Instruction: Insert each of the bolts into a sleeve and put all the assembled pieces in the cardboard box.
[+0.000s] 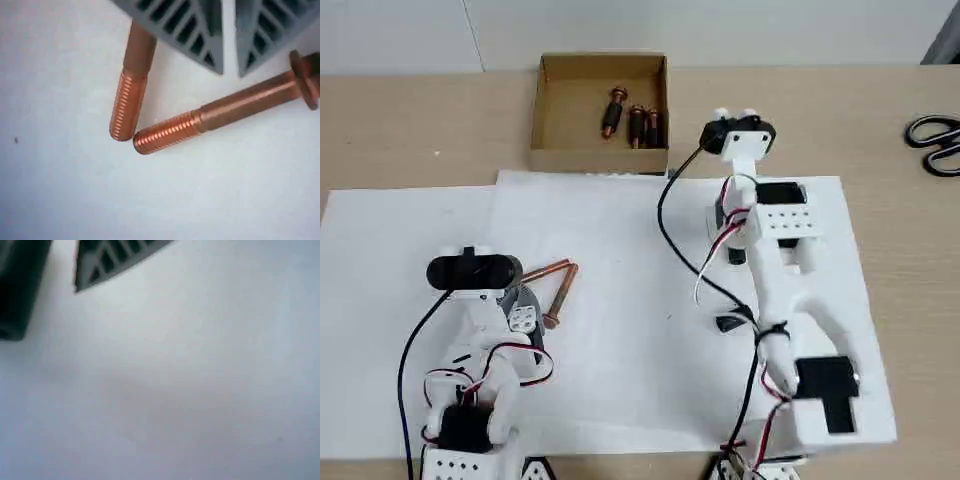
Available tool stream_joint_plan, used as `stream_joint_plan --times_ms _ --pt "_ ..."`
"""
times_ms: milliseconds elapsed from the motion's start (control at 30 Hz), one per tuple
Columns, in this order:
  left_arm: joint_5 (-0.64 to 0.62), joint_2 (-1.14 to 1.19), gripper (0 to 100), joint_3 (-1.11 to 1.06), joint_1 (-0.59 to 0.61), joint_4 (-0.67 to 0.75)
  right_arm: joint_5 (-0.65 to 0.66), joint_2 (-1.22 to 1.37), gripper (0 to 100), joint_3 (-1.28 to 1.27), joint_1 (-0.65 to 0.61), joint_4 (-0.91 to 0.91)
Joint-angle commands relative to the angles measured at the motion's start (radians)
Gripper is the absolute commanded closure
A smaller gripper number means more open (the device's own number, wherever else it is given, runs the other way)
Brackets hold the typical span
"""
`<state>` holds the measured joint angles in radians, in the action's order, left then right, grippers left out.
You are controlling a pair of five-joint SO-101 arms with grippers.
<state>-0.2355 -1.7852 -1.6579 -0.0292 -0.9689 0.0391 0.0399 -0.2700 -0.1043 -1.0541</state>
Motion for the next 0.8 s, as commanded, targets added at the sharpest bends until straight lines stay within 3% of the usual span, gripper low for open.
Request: stream_joint_plan --times_ms 0,167,767 --pt "-0.003 -0.006 99 0.005 -0.003 0.017 0.009 0.025 88.9 0.064 0.019 0.007" --pt "-0.003 -0.006 99 0.005 -0.003 0.017 0.003 0.041 84.9 0.064 0.018 -0.036" --pt "-0.003 -0.006 99 0.005 -0.005 0.018 -0.026 0.042 84.8 0.06 0.012 -0.136"
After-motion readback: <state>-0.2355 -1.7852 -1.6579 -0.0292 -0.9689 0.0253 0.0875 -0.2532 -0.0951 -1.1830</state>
